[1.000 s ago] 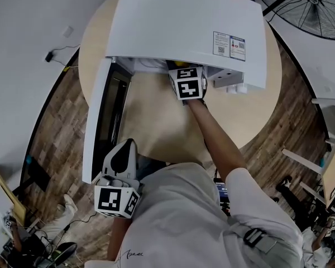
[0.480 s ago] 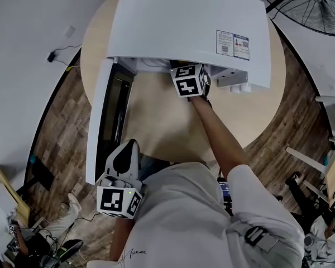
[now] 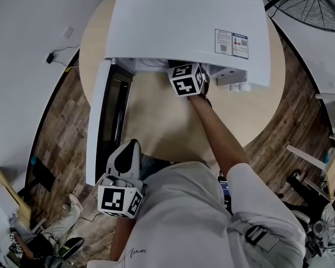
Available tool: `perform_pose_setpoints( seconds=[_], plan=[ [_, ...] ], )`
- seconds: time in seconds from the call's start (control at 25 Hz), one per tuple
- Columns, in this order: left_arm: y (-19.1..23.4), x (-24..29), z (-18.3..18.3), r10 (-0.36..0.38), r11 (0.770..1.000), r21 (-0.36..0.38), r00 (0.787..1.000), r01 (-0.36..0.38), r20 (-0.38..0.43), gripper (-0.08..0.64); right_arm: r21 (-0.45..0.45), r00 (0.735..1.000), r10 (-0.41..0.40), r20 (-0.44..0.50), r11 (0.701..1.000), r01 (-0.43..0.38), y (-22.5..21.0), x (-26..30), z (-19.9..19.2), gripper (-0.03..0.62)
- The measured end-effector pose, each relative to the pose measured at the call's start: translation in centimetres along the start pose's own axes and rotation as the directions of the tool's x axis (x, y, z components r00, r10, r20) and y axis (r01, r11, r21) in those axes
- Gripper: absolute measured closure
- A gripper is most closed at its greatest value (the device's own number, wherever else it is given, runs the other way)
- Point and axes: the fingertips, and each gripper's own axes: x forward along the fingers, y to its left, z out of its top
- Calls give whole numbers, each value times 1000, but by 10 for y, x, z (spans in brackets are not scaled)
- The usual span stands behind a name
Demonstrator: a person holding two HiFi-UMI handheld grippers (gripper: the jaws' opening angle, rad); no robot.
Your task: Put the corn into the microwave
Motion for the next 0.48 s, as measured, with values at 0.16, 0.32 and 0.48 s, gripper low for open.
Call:
perform_pose_setpoints(
  seconds=[0.16,0.32,0.48],
  plan=[
    [-2,0,1,-9,1000,1,1000,9,3,565,-2,1000,4,-1,1000,-4,0,-1,0,327],
    [-4,-2,1,-11,1000,2,1000,11,7,565,-8,1000,0,3,1000,0,0,-1,0,327],
    [-5,-3,-1,-11,1000,-2,1000,11,10,565,-9,1000,-1,5,1000,1,0,-1,0,327]
  ],
)
